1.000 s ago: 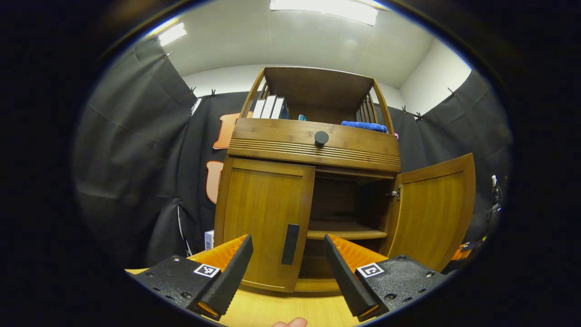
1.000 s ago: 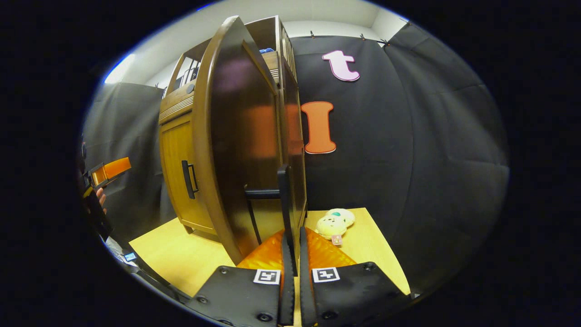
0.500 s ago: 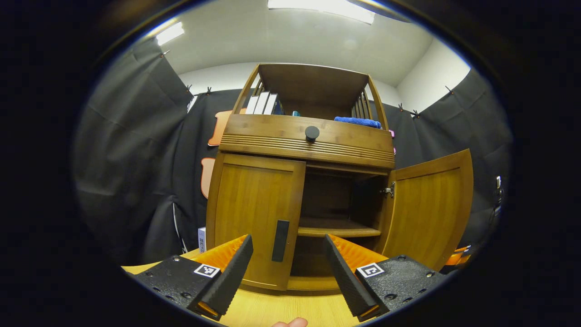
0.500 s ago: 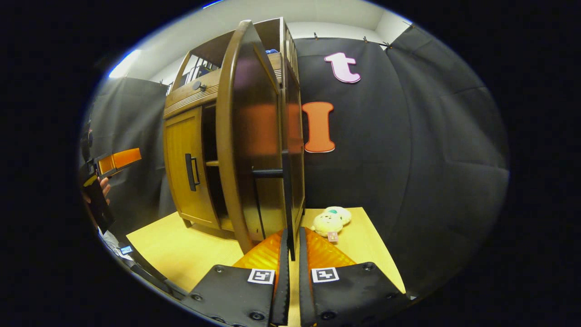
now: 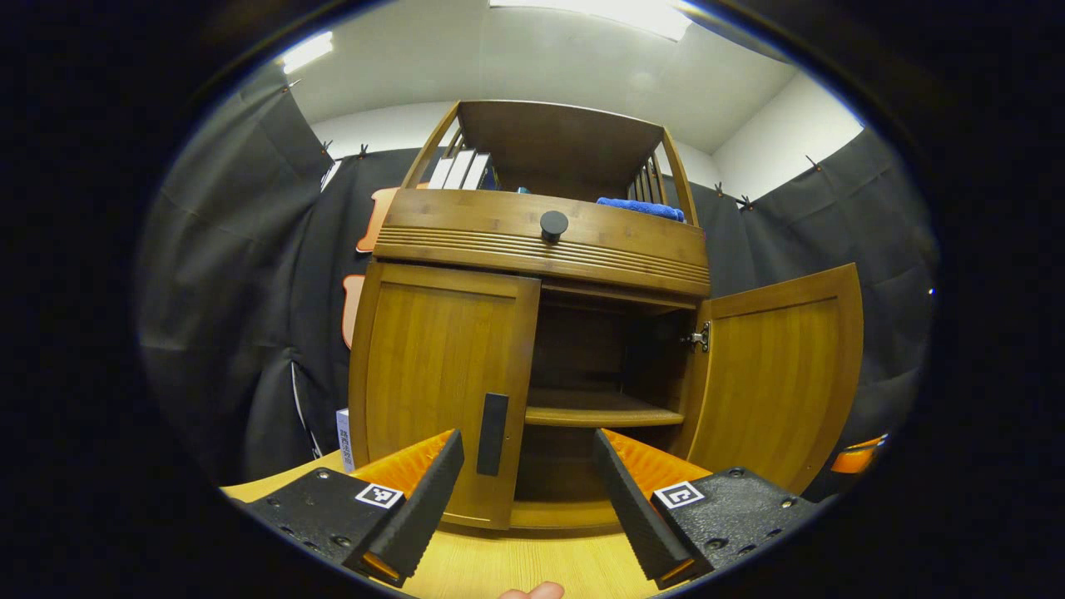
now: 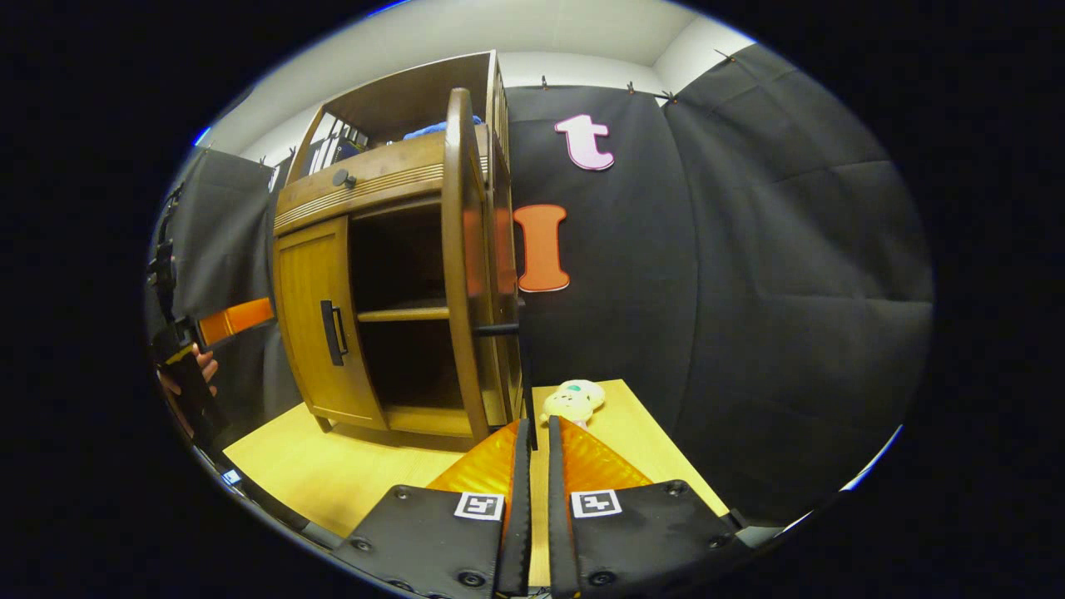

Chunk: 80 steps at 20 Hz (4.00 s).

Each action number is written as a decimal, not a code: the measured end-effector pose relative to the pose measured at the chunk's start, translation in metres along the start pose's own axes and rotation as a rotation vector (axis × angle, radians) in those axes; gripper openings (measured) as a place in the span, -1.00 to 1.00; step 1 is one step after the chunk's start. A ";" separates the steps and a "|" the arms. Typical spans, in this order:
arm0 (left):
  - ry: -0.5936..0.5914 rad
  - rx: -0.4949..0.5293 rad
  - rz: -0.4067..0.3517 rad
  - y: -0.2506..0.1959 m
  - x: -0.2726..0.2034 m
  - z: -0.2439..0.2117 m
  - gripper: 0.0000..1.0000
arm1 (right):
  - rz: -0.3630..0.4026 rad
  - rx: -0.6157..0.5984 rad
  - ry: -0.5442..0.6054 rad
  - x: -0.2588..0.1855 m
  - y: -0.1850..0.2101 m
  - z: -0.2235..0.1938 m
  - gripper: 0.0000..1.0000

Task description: Open the right door of the double-door shoe cabinet with the right hand, and open the left door with the left hand.

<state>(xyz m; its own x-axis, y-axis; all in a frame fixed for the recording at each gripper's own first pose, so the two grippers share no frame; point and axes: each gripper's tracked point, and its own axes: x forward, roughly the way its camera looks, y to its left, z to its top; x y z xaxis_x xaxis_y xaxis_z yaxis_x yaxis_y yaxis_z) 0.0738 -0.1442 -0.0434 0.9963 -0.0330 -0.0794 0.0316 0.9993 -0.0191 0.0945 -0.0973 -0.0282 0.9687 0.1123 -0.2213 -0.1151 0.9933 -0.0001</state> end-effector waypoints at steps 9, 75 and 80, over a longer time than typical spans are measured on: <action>-0.026 0.085 0.035 0.042 0.053 -0.002 0.83 | -0.043 0.064 -0.092 -0.006 0.054 0.035 -0.44; 0.101 0.100 0.017 0.184 -0.014 -0.040 -0.56 | 0.118 0.017 -0.139 0.020 0.218 0.019 0.77; 0.099 0.089 -0.014 0.217 -0.025 -0.034 -0.79 | 0.123 0.039 -0.148 0.027 0.236 0.018 0.77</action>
<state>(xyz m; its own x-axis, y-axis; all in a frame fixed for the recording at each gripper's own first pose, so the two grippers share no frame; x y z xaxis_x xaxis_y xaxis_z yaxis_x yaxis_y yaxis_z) 0.0527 0.0729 -0.0797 0.9831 -0.0441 -0.1777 0.0568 0.9961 0.0671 0.0977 0.1403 -0.0171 0.9700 0.2323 -0.0711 -0.2286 0.9719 0.0565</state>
